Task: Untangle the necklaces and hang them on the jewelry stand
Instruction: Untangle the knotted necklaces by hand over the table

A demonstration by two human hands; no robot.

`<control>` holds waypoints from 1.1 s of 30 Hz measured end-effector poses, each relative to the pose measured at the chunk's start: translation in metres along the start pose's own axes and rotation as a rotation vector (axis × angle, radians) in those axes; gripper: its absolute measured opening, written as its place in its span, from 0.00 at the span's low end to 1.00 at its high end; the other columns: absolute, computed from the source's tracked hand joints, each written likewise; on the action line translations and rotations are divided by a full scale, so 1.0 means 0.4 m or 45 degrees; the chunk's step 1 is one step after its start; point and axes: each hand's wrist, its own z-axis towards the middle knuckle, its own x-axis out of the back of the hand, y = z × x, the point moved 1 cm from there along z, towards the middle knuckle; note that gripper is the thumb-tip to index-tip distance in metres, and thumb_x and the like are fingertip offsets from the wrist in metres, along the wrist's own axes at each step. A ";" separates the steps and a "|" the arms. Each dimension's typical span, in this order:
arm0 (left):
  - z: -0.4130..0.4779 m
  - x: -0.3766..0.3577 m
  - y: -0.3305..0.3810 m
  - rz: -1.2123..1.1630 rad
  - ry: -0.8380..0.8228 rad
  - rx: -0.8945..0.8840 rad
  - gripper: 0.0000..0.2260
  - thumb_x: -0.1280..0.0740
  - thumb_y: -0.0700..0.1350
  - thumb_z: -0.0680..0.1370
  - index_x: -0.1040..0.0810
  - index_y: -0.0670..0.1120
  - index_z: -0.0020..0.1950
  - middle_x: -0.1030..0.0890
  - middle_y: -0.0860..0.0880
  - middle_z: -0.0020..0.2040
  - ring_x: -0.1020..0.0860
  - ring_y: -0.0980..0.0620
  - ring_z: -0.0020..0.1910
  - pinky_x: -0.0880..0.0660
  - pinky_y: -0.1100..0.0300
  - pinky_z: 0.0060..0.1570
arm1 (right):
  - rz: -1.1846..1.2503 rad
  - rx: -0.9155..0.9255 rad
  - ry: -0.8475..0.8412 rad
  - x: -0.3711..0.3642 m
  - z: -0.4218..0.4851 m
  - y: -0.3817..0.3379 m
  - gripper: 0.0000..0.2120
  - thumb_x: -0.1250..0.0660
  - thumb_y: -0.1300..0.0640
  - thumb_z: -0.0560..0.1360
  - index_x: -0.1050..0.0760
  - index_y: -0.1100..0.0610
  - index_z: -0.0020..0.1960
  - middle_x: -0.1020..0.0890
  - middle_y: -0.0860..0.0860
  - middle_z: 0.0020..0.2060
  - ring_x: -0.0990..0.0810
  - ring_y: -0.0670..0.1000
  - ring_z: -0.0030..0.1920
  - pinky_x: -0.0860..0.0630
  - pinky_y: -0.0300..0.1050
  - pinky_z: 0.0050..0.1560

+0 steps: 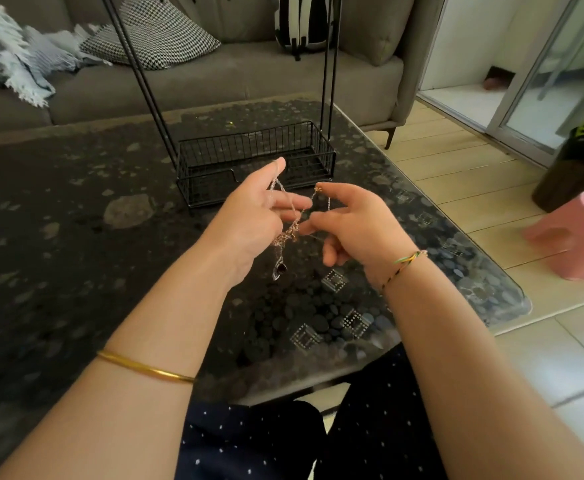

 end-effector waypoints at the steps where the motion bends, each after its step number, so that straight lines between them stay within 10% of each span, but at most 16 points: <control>1: 0.007 -0.004 -0.001 0.000 -0.031 -0.002 0.42 0.48 0.21 0.69 0.46 0.54 0.77 0.20 0.50 0.57 0.22 0.54 0.55 0.29 0.61 0.51 | 0.030 -0.016 0.001 0.000 0.002 0.001 0.26 0.37 0.66 0.74 0.37 0.57 0.71 0.17 0.52 0.37 0.31 0.44 0.15 0.36 0.34 0.18; 7: 0.027 -0.030 -0.006 -0.032 -0.168 0.032 0.42 0.45 0.21 0.72 0.49 0.56 0.77 0.27 0.47 0.69 0.21 0.63 0.37 0.29 0.65 0.41 | 0.124 -0.126 -0.023 0.003 0.013 0.009 0.26 0.36 0.65 0.75 0.37 0.56 0.72 0.22 0.52 0.30 0.36 0.42 0.15 0.40 0.32 0.18; 13: 0.034 -0.034 -0.018 0.004 -0.163 0.079 0.44 0.43 0.22 0.72 0.47 0.62 0.75 0.29 0.43 0.68 0.27 0.45 0.65 0.29 0.57 0.53 | 0.211 -0.204 -0.060 0.008 0.020 0.015 0.29 0.33 0.66 0.73 0.37 0.55 0.72 0.21 0.56 0.34 0.37 0.43 0.16 0.41 0.36 0.20; 21: 0.031 -0.019 -0.031 0.117 -0.120 0.171 0.42 0.40 0.26 0.71 0.42 0.63 0.74 0.19 0.46 0.51 0.19 0.47 0.53 0.27 0.45 0.61 | -0.088 -0.022 -0.011 0.009 0.017 0.005 0.34 0.32 0.70 0.71 0.41 0.57 0.73 0.17 0.64 0.42 0.27 0.43 0.19 0.33 0.31 0.20; 25: 0.029 -0.019 -0.033 0.148 -0.094 0.194 0.36 0.42 0.27 0.73 0.38 0.58 0.73 0.18 0.48 0.48 0.18 0.51 0.45 0.24 0.55 0.47 | -0.340 0.081 -0.008 0.010 0.028 0.012 0.34 0.29 0.65 0.69 0.38 0.57 0.72 0.17 0.57 0.36 0.23 0.46 0.24 0.33 0.29 0.22; 33: 0.037 -0.017 -0.043 0.144 -0.016 0.268 0.31 0.38 0.34 0.71 0.31 0.60 0.69 0.21 0.48 0.57 0.24 0.48 0.56 0.26 0.50 0.58 | -0.356 0.043 -0.058 0.010 0.037 0.018 0.32 0.31 0.68 0.70 0.37 0.58 0.71 0.17 0.57 0.35 0.24 0.43 0.24 0.30 0.31 0.24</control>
